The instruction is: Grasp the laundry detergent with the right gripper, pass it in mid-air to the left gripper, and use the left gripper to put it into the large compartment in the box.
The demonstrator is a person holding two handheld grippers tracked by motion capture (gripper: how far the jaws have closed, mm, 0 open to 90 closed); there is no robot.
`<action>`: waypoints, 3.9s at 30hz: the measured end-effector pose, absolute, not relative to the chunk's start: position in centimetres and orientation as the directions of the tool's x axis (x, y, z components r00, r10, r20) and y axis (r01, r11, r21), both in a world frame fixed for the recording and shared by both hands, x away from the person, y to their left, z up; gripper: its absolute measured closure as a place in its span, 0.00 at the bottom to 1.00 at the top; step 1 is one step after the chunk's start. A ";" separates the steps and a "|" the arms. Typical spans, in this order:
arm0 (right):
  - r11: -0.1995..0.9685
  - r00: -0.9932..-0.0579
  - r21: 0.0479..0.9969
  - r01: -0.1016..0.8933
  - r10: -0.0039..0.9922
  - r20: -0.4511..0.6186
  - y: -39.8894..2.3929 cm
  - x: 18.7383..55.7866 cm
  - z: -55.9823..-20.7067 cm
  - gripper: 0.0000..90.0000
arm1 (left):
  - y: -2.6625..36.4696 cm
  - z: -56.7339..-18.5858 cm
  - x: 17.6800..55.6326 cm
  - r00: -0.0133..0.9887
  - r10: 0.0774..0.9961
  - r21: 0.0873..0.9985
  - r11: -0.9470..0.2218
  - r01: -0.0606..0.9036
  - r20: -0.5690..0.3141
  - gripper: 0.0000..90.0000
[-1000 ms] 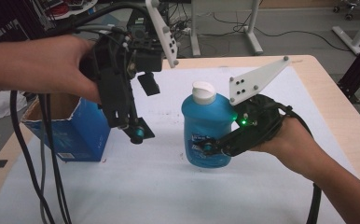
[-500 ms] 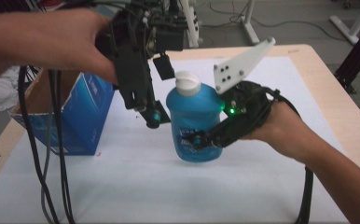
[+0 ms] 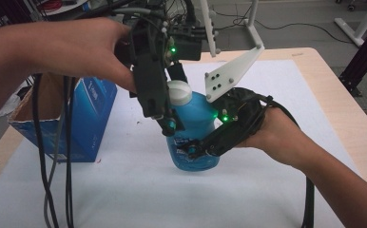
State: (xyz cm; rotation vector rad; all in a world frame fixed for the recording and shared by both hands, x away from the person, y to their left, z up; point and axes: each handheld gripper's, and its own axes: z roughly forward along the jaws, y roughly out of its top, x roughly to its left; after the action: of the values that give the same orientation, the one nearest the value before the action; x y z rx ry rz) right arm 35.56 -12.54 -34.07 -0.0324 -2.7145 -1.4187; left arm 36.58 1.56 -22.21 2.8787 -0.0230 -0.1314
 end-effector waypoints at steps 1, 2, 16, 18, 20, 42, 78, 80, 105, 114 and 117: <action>0.572 -0.997 0.818 0.054 -0.020 0.080 -12.5 35.6 -34.1 0.50 | 1.5 -22.3 36.6 0.996 -0.025 0.258 -0.966 -0.002 -0.086 0.02; 0.574 -0.997 0.817 0.055 -0.018 0.080 -12.4 35.6 -34.0 0.50 | 1.5 -22.3 36.6 0.996 -0.025 0.257 -0.966 -0.002 -0.087 0.02; 0.584 -0.996 0.810 0.060 -0.023 0.090 -12.1 35.6 -33.8 0.50 | 0.9 -23.0 36.8 0.996 -0.033 0.225 -0.974 -0.015 -0.077 0.02; 0.583 -0.996 0.810 0.059 -0.023 0.089 -12.1 35.6 -33.7 0.50 | 0.9 -23.0 36.8 0.997 -0.033 0.226 -0.974 -0.015 -0.077 0.02; 0.583 -0.996 0.810 0.060 -0.019 0.088 -12.1 35.6 -33.7 0.50 | 0.9 -23.1 36.9 0.996 -0.040 0.224 -0.974 -0.020 -0.085 0.03; 0.584 -0.997 0.810 0.059 -0.011 0.080 -12.0 35.6 -33.6 0.50 | 0.7 -23.5 36.8 0.993 -0.066 0.213 -0.976 -0.045 -0.094 0.22; 0.559 -0.998 0.828 0.049 -0.011 0.066 -12.2 35.5 -33.3 0.41 | 0.3 -22.9 35.9 0.991 -0.115 0.217 -0.971 -0.099 -0.063 0.41; 0.551 -0.996 0.831 0.083 0.012 0.092 -12.6 35.7 -33.0 0.23 | 0.3 -22.8 35.9 0.991 -0.114 0.197 -0.976 -0.098 -0.072 0.41; 0.742 -0.974 0.631 0.225 0.186 0.129 -19.9 36.0 -30.6 0.01 | 4.9 -18.3 37.5 0.998 0.064 0.155 -0.986 0.066 -0.019 0.41; 0.817 -0.933 0.453 0.357 0.333 0.135 -25.2 37.2 -30.2 0.01 | 7.8 -14.8 39.2 0.979 0.203 0.165 -0.966 0.198 0.015 0.41; 0.803 -0.918 0.449 0.392 0.374 0.133 -26.6 37.3 -29.9 0.01 | 8.9 -13.6 39.8 0.969 0.245 0.163 -0.957 0.238 0.021 0.41</action>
State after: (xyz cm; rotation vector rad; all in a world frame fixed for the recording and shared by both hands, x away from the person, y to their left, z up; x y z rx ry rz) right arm 37.29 -26.61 -29.94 -0.6259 -2.9467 -0.7466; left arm 39.81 8.85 -13.63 2.9581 0.3655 0.0612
